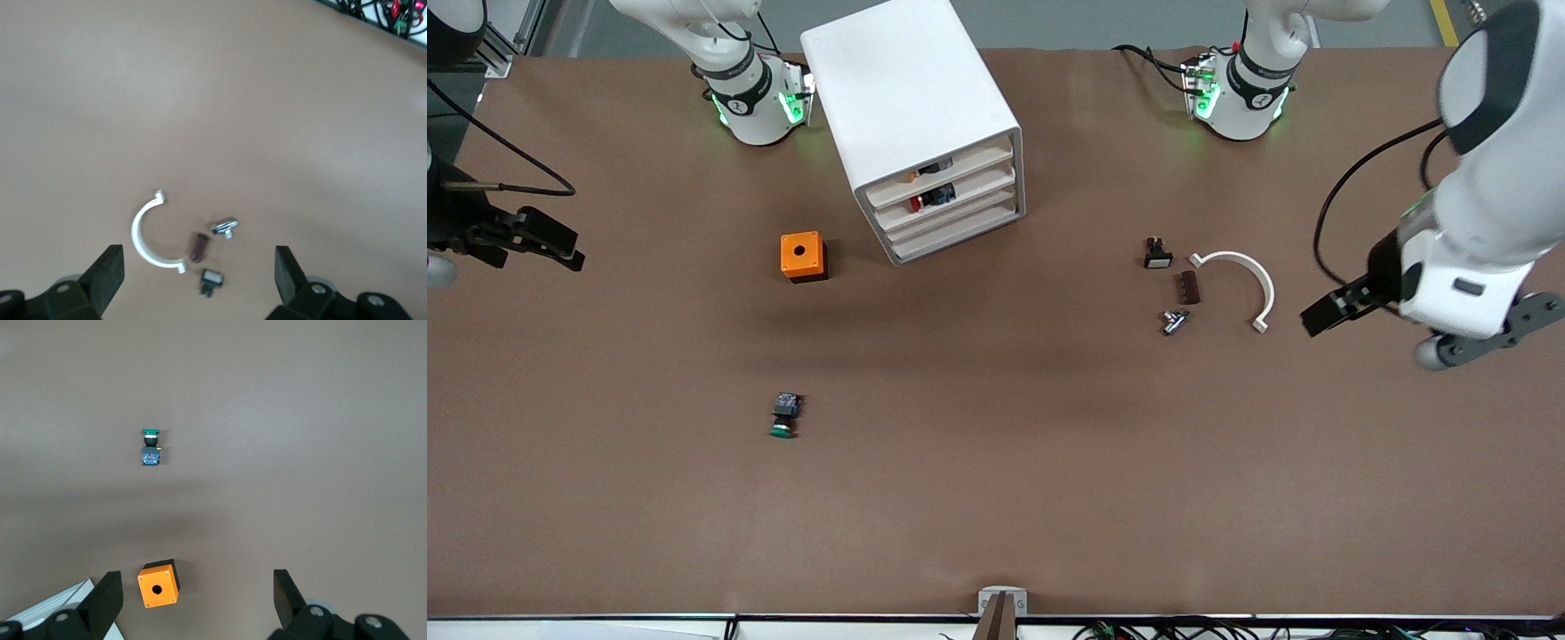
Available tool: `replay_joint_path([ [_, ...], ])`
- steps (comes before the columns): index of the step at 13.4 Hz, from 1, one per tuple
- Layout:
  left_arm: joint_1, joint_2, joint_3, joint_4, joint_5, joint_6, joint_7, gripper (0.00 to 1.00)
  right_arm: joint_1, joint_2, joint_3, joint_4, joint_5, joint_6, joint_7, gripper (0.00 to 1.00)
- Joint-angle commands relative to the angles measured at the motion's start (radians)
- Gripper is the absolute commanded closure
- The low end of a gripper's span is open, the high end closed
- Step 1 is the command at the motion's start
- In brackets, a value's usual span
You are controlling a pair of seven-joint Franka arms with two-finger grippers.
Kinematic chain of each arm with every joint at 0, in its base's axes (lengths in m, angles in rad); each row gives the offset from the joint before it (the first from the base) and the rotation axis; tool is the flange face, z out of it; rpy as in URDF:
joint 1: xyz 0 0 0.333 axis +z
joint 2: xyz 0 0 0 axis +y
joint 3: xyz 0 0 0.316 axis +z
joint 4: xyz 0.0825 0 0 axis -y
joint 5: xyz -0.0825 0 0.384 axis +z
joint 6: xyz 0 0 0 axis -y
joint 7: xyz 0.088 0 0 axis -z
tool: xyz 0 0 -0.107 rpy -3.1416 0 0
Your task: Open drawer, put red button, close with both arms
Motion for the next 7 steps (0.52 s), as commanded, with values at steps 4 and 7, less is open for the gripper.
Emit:
replay_joint_path([
  [4,0.076,-0.161,-0.023,-0.136,0.02,-0.041,0.172,0.01,-0.02,-0.004,0.022,0.001,-0.02,-0.003,0.003,0.0],
  [7,0.182,-0.252,-0.104,-0.236,0.019,-0.03,0.258,0.01,-0.021,-0.002,0.023,0.001,-0.02,-0.002,0.003,0.0],
])
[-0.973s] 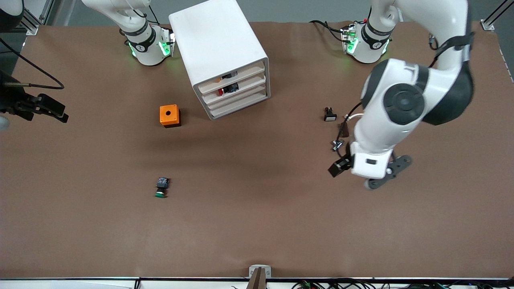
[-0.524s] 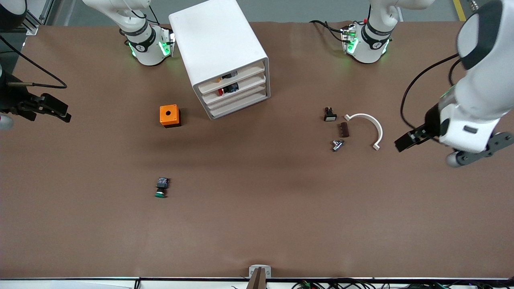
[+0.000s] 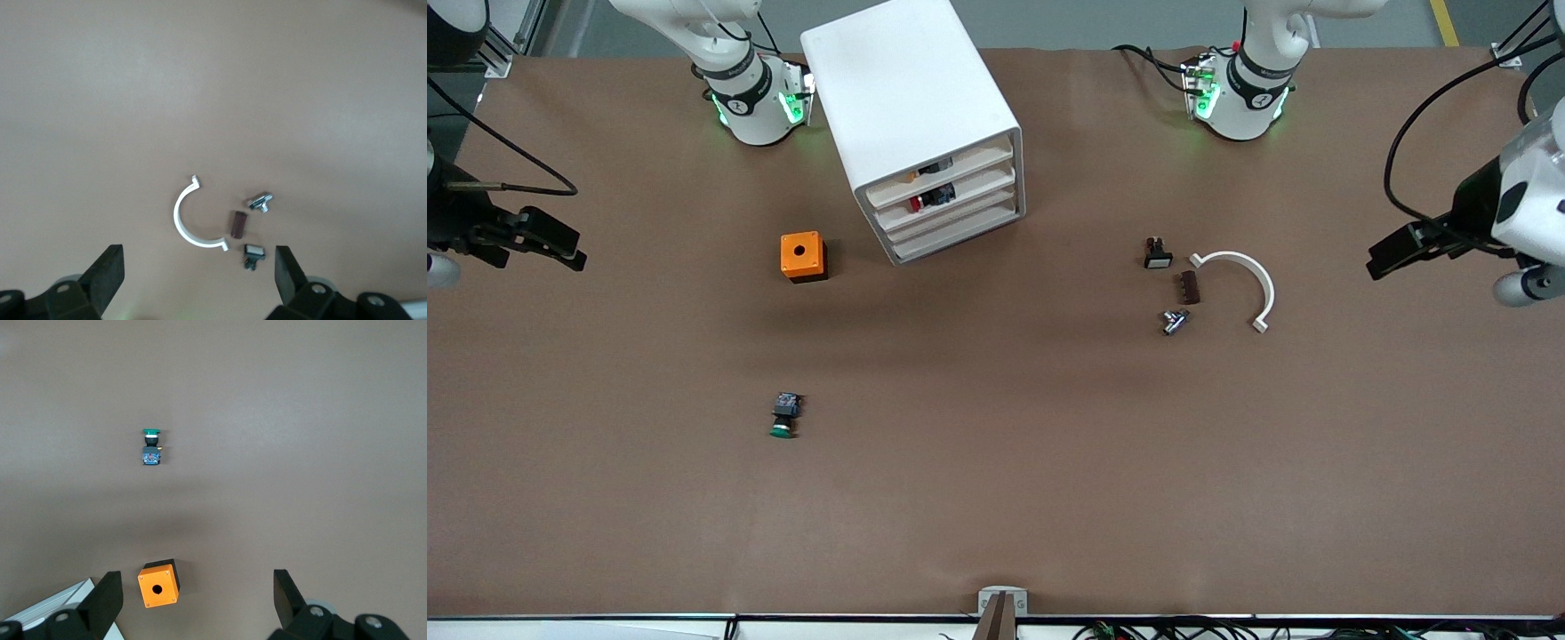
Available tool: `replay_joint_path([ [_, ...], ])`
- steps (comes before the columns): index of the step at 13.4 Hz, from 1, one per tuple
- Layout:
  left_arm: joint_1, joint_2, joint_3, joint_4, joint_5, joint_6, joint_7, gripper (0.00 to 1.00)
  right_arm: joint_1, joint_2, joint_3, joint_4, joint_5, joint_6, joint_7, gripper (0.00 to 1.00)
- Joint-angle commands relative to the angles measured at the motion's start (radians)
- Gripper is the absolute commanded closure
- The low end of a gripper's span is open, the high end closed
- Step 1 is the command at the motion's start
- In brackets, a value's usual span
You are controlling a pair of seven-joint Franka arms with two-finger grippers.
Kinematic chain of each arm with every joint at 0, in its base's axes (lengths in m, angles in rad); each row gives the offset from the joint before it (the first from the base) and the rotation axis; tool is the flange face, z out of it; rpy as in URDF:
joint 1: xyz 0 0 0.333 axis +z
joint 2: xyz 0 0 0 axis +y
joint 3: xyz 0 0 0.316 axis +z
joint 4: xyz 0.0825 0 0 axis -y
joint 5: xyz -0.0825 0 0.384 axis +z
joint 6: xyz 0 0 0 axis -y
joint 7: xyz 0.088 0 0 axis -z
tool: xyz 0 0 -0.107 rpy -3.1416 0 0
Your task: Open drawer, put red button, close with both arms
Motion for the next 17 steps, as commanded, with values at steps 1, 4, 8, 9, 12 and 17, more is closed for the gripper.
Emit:
replay_joint_path([
  [1,0.114,-0.117,-0.104,-0.13,0.02,0.015,0.046,0.01,-0.021,-0.002,0.02,0.001,-0.019,-0.003,0.003,0.0],
  [4,0.192,-0.178,-0.192,-0.183,0.019,0.019,0.046,0.01,-0.021,-0.002,0.02,0.001,-0.019,-0.001,0.003,0.0],
  [8,0.191,-0.186,-0.198,-0.186,0.017,0.009,0.046,0.01,-0.02,-0.004,0.02,0.001,-0.019,-0.003,0.003,0.0],
  [9,0.191,-0.198,-0.198,-0.198,0.019,0.007,0.048,0.01,-0.02,-0.004,0.02,0.001,-0.019,-0.003,0.003,0.0],
  [12,0.189,-0.224,-0.204,-0.241,0.019,0.022,0.049,0.01,-0.018,-0.005,0.022,0.001,-0.019,-0.003,0.003,0.0],
  [17,0.189,-0.281,-0.22,-0.322,0.02,0.061,0.049,0.01,-0.017,-0.005,0.02,-0.001,-0.019,-0.003,0.004,0.0],
])
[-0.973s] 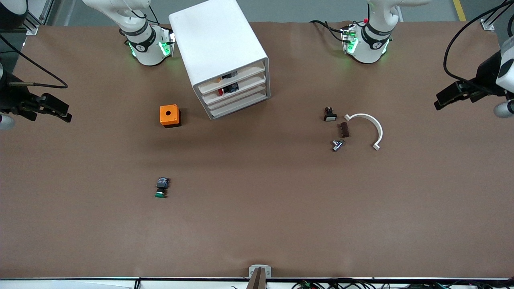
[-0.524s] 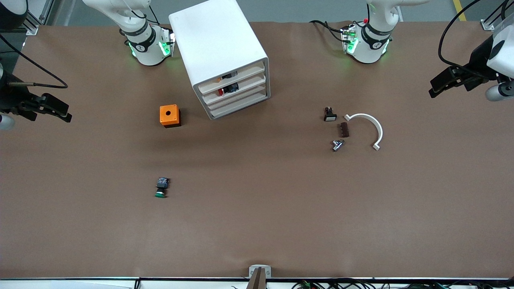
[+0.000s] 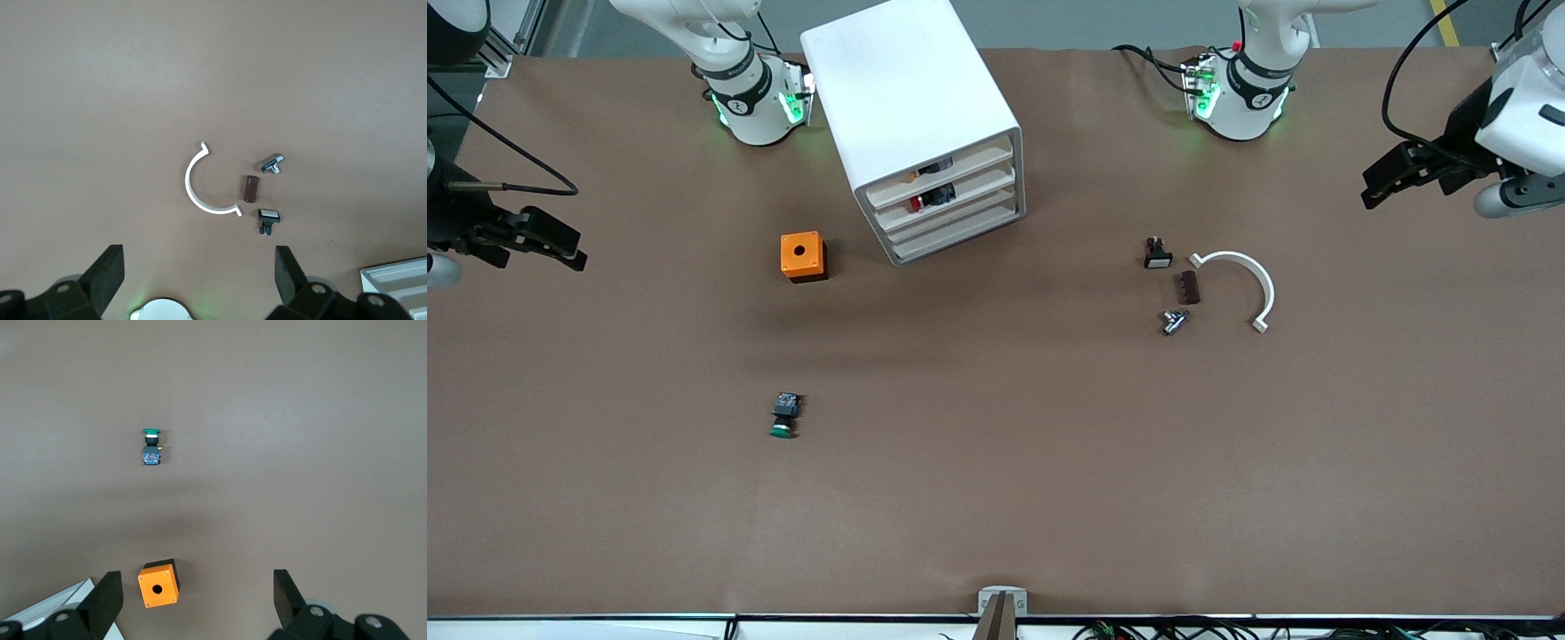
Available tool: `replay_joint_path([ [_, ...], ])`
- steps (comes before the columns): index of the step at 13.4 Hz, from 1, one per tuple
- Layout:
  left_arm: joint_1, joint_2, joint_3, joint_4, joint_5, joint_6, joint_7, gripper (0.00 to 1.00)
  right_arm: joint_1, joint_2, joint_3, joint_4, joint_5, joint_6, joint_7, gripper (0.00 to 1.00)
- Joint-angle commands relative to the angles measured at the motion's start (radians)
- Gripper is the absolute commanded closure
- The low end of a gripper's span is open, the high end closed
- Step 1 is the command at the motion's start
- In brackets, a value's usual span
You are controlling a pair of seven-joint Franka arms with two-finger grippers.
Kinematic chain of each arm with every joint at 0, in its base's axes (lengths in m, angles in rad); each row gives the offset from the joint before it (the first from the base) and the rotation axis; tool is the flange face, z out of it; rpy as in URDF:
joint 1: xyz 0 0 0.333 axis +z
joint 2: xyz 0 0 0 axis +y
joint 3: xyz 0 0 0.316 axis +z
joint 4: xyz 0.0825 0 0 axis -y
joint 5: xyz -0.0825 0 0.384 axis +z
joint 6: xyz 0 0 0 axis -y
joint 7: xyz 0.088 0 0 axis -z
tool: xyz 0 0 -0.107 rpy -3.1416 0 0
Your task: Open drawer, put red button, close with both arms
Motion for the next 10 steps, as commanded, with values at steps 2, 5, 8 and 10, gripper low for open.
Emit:
replay_joint_path([
  [2,0.016,-0.062,-0.017,-0.066,0.02,0.038,0.017,0.01,-0.016,-0.005,0.02,-0.001,-0.019,-0.002,0.003,0.0],
  [5,0.015,-0.047,-0.017,-0.042,0.051,0.038,0.026,0.01,-0.016,-0.005,0.018,-0.001,-0.019,-0.002,0.003,0.0],
  [8,0.016,-0.024,-0.017,-0.014,0.051,0.035,0.067,0.01,-0.016,-0.005,0.018,-0.001,-0.019,-0.002,0.003,0.0],
  [10,0.016,-0.013,-0.017,-0.002,0.049,0.034,0.07,0.01,-0.016,-0.007,0.018,-0.001,-0.019,-0.004,0.003,0.0],
])
